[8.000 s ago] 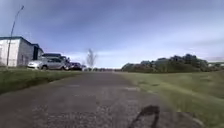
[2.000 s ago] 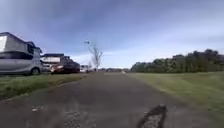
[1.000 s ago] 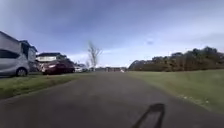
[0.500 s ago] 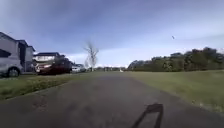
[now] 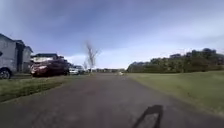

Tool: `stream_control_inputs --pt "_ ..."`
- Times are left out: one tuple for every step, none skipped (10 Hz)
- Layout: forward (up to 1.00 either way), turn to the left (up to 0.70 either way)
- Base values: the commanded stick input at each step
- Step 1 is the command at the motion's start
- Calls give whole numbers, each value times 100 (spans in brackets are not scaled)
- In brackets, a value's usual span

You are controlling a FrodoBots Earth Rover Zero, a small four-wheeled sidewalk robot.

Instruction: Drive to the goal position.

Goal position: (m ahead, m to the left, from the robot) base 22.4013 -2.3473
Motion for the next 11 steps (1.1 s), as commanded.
stream_control_inputs --pt "100 0" --pt "100 0" --pt "100 0" --pt "100 0" --pt "100 0" --pt "100 0" --pt "100 0" --pt "100 0" --pt "100 0" --pt "100 0" --pt "100 0"
